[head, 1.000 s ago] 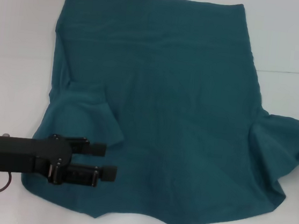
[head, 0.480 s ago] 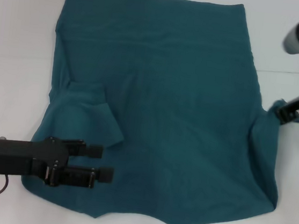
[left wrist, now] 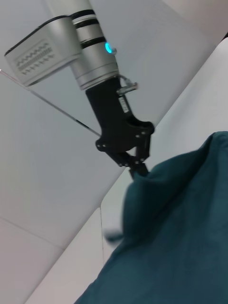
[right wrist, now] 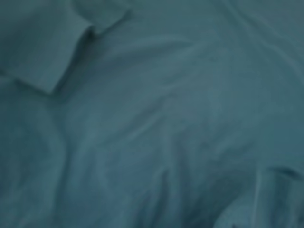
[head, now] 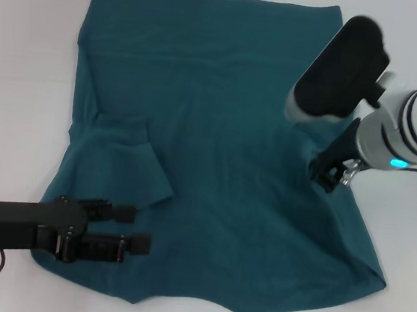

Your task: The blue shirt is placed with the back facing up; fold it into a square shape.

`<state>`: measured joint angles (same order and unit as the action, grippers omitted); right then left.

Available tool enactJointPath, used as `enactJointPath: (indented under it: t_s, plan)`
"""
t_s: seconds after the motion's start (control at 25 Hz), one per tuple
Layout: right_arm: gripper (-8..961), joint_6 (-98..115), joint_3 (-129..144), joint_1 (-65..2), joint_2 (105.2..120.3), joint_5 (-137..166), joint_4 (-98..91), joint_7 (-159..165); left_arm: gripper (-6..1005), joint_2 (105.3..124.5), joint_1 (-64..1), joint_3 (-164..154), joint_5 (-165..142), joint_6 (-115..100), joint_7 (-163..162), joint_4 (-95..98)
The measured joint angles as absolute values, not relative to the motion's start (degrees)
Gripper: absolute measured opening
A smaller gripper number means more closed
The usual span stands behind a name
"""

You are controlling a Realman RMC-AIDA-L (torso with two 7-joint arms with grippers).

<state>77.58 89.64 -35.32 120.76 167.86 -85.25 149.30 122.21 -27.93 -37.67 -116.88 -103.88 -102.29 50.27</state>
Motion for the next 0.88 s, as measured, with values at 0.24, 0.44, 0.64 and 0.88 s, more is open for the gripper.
enactJointPath:
  t_s: [0.24,0.44,0.64,0.88]
  plan:
    - [72,81.51,90.94,-36.68,120.86,167.54,-82.28,149.25,860,122.31,-27.37,-37.51,-117.09,-103.82,-102.27,50.27]
    - [206,82.16,89.34,-36.05,120.63,165.69,-81.74,149.18,860,122.28,-27.00,-35.91,-117.23,-103.72,-101.96,50.34]
    - [374,80.60,84.39,-35.35,120.36,160.14,-81.09,147.74,860,121.87,-26.88,-33.86,-118.49,-103.20,-102.07,51.07]
    - [565,81.15,77.69,-34.17,120.15,154.34,-80.60,143.56,860,121.25,-26.88,-31.31,-122.36,-101.73,-108.17,56.09]
